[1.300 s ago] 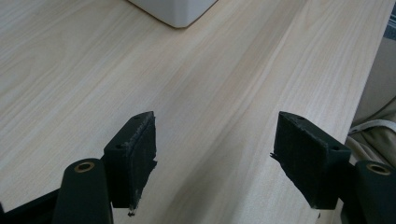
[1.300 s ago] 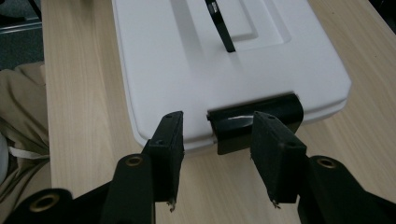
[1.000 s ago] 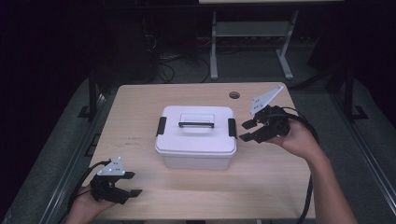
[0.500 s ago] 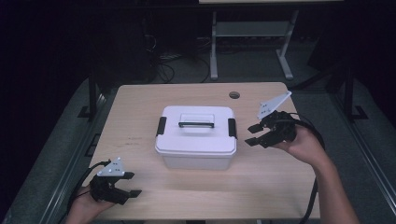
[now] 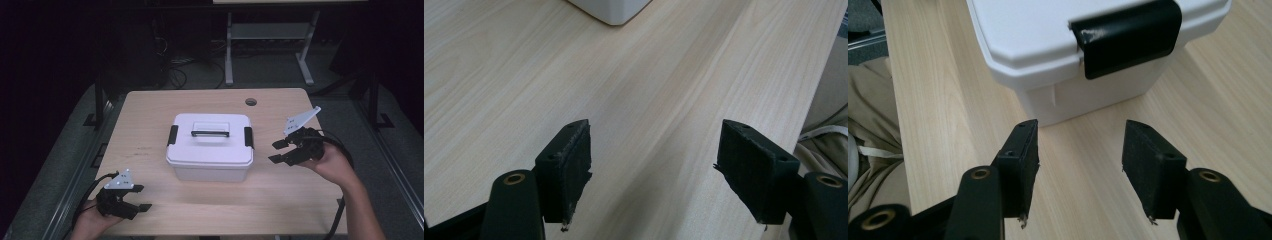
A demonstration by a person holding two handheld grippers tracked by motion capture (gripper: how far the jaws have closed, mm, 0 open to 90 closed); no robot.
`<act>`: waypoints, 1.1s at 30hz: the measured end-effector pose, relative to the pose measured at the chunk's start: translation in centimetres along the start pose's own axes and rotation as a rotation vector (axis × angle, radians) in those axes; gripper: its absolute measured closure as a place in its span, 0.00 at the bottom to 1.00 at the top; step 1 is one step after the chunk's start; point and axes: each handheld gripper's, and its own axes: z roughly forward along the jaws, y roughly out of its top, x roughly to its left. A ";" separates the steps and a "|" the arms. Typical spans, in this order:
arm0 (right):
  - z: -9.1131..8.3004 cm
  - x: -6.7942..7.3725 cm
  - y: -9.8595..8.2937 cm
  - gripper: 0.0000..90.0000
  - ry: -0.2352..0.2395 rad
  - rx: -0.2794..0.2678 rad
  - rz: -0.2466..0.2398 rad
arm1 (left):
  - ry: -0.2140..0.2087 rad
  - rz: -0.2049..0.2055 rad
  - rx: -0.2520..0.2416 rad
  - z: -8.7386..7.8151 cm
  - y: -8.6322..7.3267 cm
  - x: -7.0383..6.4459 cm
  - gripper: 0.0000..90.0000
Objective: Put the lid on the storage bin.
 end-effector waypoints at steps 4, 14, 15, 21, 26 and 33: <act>0.1 0.1 -0.7 0.53 -0.002 -0.004 0.008 | 0.002 -0.001 -0.001 0.0 0.0 0.0 0.33; 0.4 0.3 -2.1 0.52 0.000 -0.013 0.031 | 0.002 -0.002 0.000 0.0 0.0 -0.1 0.33; 0.4 0.3 -2.3 0.52 -0.001 -0.011 0.027 | 0.002 -0.002 0.001 0.0 0.0 -0.1 0.33; 0.3 0.6 -3.2 0.51 -0.005 -0.019 0.041 | 0.004 -0.002 0.001 -0.1 0.0 -0.1 0.33; 0.2 0.7 -4.1 0.51 -0.006 -0.025 0.053 | 0.002 -0.005 0.004 0.0 -0.1 -0.1 0.33; 0.4 0.9 -5.3 0.51 -0.008 -0.026 0.070 | 0.006 -0.007 0.009 0.0 -0.1 -0.1 0.33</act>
